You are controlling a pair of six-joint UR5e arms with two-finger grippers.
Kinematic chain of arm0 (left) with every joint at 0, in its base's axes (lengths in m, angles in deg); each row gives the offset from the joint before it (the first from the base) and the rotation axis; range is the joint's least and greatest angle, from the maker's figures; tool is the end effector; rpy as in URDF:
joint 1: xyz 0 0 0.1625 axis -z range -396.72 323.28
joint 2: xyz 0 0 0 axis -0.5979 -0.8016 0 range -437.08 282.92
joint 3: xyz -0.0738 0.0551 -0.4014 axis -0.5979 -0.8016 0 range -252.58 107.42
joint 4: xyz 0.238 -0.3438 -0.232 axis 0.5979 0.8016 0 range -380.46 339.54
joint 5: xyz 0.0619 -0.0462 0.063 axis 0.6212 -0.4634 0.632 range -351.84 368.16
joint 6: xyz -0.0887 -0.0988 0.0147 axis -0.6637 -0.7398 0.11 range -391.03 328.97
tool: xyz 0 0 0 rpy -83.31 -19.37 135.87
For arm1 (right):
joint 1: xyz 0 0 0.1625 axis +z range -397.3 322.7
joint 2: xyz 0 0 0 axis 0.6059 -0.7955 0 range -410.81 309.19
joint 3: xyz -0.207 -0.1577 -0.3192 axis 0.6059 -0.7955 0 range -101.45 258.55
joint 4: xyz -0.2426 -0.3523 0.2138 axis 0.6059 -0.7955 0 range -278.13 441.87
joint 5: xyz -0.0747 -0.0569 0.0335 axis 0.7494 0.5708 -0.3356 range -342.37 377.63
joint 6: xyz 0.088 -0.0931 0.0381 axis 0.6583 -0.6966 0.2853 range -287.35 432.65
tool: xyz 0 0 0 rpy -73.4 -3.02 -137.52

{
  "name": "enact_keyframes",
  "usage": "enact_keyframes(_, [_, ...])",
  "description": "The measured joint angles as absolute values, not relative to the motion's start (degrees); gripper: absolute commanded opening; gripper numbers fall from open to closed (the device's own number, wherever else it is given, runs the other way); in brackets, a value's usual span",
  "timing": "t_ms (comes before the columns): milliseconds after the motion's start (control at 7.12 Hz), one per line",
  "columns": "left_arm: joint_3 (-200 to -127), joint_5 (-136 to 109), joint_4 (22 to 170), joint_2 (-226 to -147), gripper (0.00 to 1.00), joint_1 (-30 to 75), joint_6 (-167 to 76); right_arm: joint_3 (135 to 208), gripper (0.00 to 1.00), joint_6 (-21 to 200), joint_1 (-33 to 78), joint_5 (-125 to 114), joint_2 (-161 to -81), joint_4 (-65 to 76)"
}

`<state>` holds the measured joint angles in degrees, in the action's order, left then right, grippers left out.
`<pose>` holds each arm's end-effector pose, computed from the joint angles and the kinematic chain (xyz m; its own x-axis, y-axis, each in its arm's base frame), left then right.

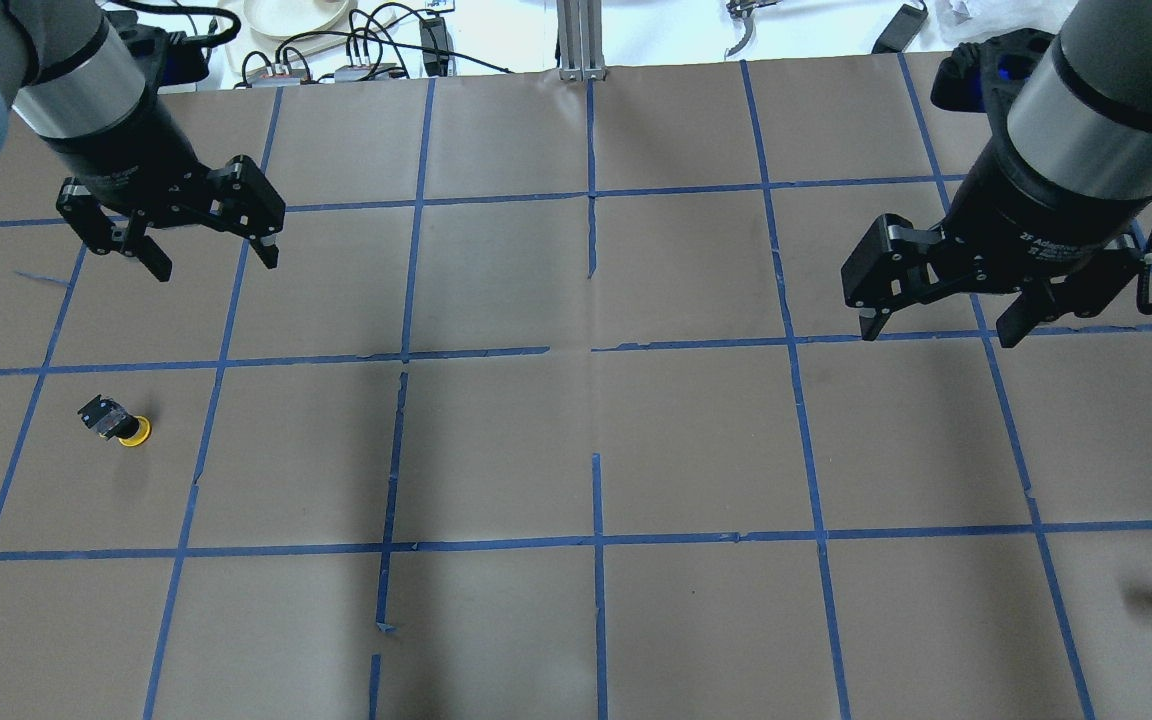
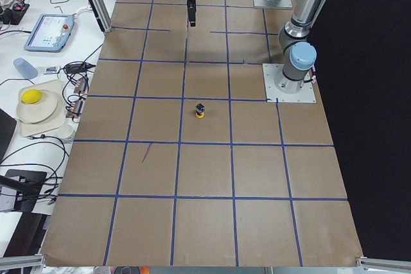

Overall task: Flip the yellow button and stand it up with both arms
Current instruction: 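Reach the left gripper down to the yellow button lying on its side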

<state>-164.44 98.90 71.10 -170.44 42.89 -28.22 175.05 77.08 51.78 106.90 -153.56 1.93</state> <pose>-0.0276 -0.5791 0.3874 -0.9914 -0.1308 -0.0070 -0.1307 0.9843 0.1187 0.1276 -0.4583 0.4743 -0.9956 0.0939 -0.0075 0.0932 0.9934 0.0672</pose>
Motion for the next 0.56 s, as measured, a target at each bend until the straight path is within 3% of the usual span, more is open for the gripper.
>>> enact_keyframes(562, [-174.4,100.0,60.1,-172.1,0.98,30.4,-10.5,176.8,1.00,77.0,51.5,107.7,-153.6,2.1])
